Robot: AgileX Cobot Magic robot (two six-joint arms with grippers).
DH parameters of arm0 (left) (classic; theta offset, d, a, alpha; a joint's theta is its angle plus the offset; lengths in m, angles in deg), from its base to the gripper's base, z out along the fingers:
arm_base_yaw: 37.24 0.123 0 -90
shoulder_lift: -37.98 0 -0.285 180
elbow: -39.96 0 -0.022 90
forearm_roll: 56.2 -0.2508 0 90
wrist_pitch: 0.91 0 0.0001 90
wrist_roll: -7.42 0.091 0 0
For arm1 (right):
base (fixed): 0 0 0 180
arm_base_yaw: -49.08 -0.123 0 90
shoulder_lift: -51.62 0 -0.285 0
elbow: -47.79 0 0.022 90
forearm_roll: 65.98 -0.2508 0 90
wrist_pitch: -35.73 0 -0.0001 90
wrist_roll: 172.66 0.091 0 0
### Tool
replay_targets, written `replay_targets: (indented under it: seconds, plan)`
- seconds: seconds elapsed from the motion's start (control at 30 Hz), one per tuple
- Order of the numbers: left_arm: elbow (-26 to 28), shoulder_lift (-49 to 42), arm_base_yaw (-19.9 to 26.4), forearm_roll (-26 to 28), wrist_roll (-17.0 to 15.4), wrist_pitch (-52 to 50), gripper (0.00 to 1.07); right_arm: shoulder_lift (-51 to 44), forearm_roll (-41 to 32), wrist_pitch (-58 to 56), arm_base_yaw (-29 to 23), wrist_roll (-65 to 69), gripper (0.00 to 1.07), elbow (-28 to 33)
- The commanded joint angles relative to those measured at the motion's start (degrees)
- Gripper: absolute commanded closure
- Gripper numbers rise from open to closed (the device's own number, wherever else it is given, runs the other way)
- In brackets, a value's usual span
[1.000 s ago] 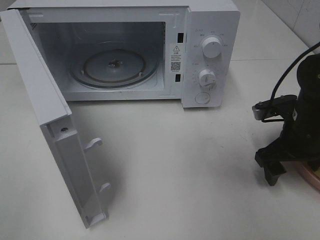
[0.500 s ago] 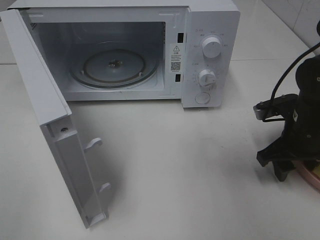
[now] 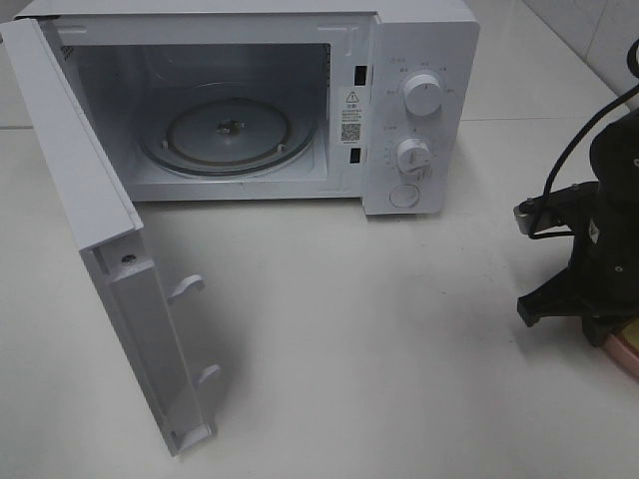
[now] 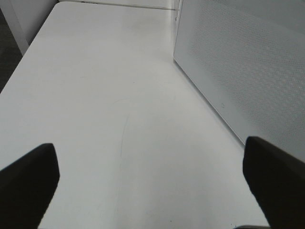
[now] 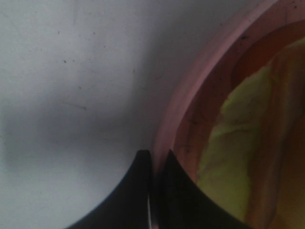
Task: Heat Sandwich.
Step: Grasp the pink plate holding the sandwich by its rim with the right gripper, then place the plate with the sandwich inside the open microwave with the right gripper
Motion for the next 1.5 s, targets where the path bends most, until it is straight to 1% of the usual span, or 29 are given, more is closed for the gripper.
replay_targets:
  seconds: [0.03,0.47,0.77,1.0,1.2,1.37,1.5]
  plan:
    - [-0.11,-1.03,0.17,0.4,-0.17,-0.57,0.07,0.29,0.46,-0.34,0.4,0.63,1.07,0.17]
    - [-0.11,-1.03,0.17,0.4,-0.17,-0.57,0.07,0.29,0.46,-0.29,0.23,0.63,1.07,0.17]
    - [-0.11,-1.03,0.17,0.4,-0.17,-0.57,0.07,0.06,2.12,-1.66,0.17,1.95,1.07,0.11]
    - [-0.11,-1.03,0.17,0.4,-0.17,-0.57,0.07,-0.92,5.1,-4.07,-2.41,4.07,1.07,0.11]
    - [-0.11,-1.03,0.17,0.4,-0.17,-0.57,0.07,-0.92,8.88,-7.45,-5.73,7.1,1.07,0.11]
    - [-0.11,-1.03,0.17,0.4,-0.17,-0.57,0.07,-0.97,9.11,-9.85,-8.19,7.05,1.07,0.11]
    - [-0.11,-1.03,0.17,0.4,-0.17,-0.57,0.07,-3.27,9.11,-10.2,-9.8,6.82,1.07,0.11]
